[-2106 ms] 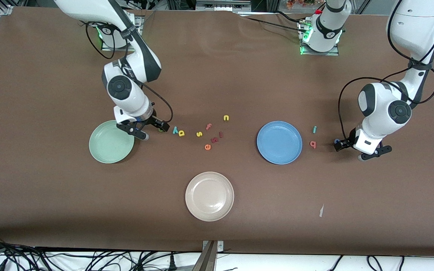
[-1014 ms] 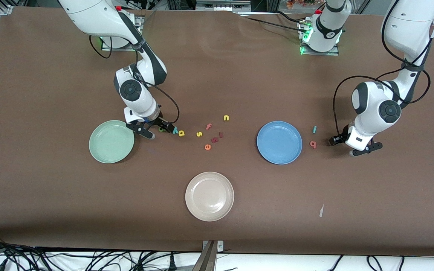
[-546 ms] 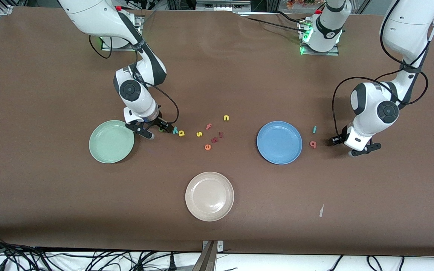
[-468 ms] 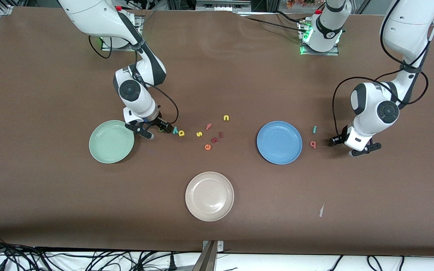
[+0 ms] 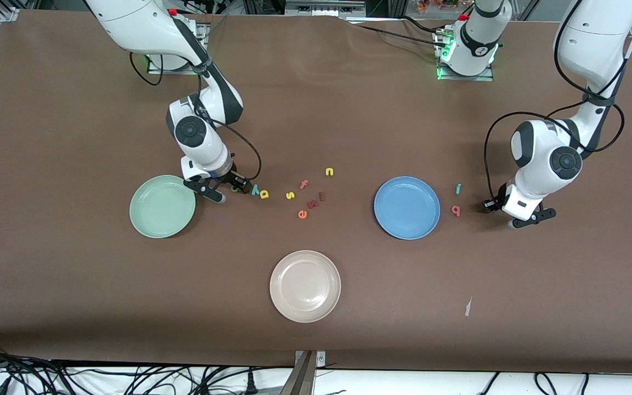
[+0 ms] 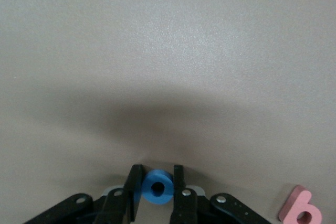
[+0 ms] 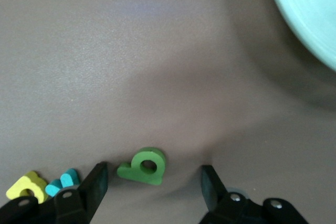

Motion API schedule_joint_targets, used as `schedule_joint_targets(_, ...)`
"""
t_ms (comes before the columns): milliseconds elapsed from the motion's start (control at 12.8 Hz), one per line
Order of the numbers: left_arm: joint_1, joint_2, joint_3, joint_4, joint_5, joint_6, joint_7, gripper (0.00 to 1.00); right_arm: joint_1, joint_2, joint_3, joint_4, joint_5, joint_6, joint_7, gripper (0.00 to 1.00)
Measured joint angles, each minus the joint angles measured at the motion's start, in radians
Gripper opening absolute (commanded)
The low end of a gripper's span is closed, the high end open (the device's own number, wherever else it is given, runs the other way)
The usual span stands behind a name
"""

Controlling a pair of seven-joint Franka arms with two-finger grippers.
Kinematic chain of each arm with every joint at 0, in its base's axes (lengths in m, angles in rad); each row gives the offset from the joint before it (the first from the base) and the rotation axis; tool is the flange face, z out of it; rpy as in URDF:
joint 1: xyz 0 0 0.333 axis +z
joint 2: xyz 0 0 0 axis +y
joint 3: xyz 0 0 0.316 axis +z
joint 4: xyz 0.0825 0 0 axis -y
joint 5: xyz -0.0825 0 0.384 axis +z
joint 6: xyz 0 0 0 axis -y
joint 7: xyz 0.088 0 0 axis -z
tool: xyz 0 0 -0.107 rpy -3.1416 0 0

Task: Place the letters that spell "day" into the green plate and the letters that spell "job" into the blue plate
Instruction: 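Grasp green b with the right gripper while the left gripper grasps blue o, then place the blue o on the blue plate with the left gripper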

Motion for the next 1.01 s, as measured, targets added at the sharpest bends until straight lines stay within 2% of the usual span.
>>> schedule_joint_targets(312,0.003,-0.032,0.002,0.035,0.0,-0.064,-0.006,0.2,0.003,-0.003,0.0,0.001,0.0,0.006,0.0,0.57)
schedule_joint_targets(468,-0.003,-0.077,-0.005,0.063,0.0,-0.143,-0.057,0.21,0.004,-0.004,0.0,0.001,0.0,0.009,0.0,0.56)
schedule_joint_targets(1014,-0.17,-0.104,-0.107,0.083,0.0,-0.17,-0.501,0.21,0.005,-0.005,-0.006,0.002,0.0,0.009,-0.019,0.52)
